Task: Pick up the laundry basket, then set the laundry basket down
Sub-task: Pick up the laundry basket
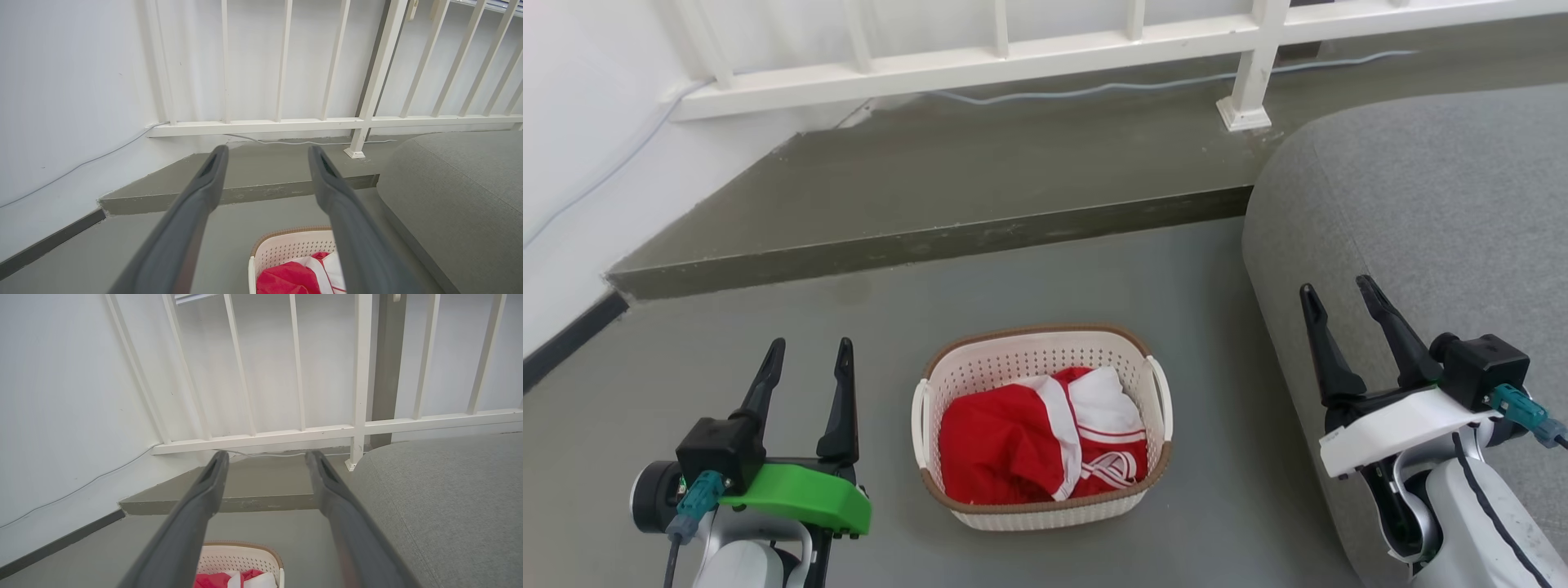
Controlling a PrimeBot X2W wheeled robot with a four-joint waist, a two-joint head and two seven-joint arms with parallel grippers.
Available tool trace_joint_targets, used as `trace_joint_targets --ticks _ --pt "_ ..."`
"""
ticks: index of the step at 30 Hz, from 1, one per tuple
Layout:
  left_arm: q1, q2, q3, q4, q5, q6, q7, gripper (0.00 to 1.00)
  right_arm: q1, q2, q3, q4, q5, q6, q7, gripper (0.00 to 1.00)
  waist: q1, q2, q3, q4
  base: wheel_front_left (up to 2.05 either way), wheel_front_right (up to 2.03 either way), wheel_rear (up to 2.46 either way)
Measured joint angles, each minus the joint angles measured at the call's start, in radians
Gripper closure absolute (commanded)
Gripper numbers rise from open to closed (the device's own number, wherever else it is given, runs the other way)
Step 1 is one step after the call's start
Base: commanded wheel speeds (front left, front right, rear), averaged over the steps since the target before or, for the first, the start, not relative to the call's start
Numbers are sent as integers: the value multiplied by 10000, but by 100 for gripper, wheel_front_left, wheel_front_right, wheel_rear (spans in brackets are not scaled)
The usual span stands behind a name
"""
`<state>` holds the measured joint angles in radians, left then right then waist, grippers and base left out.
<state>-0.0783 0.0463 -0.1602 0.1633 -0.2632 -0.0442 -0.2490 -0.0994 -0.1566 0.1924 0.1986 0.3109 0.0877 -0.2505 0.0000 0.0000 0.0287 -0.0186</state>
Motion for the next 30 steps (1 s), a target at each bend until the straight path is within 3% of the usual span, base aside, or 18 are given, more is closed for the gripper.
trace_joint_targets --ticks 30 --pt "-748 -35 165 -107 -2 8 -29 0 -979 403 -276 -144 -71 169 0 0 0 0 2002 -386 0 0 0"
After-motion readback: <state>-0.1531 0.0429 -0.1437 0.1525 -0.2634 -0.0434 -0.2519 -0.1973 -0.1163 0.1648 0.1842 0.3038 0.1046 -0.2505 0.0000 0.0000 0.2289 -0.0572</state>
